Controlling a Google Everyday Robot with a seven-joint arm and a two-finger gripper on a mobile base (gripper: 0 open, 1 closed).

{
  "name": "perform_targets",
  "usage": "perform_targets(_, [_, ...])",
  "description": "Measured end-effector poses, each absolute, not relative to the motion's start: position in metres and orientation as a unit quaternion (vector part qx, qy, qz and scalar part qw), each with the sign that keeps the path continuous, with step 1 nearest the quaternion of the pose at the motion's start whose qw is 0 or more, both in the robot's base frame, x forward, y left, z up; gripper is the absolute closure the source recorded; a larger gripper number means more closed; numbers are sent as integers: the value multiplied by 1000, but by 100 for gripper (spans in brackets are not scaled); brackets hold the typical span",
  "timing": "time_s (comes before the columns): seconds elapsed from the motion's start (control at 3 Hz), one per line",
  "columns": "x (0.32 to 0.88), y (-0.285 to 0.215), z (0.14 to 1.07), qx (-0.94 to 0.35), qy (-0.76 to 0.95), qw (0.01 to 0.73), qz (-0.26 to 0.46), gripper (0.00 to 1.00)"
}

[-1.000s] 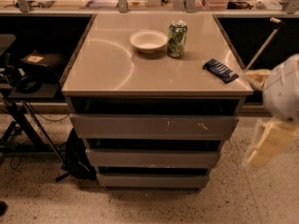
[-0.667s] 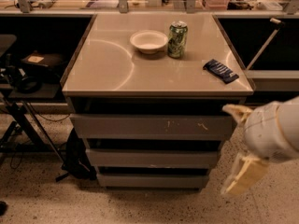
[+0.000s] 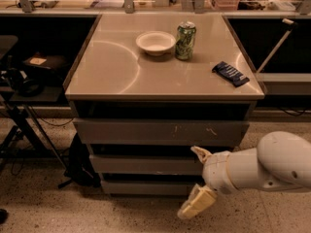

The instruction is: Open top drawer

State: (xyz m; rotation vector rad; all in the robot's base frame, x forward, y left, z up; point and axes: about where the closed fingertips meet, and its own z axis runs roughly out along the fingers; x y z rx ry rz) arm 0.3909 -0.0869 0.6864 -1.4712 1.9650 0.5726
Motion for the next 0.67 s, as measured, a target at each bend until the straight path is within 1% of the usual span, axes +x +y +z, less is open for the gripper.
perform_targets(0.33, [411,-92,674,-535,753,326,202,0])
perform_targets(0.67, [404,-87,664,-515,771,323,187,0])
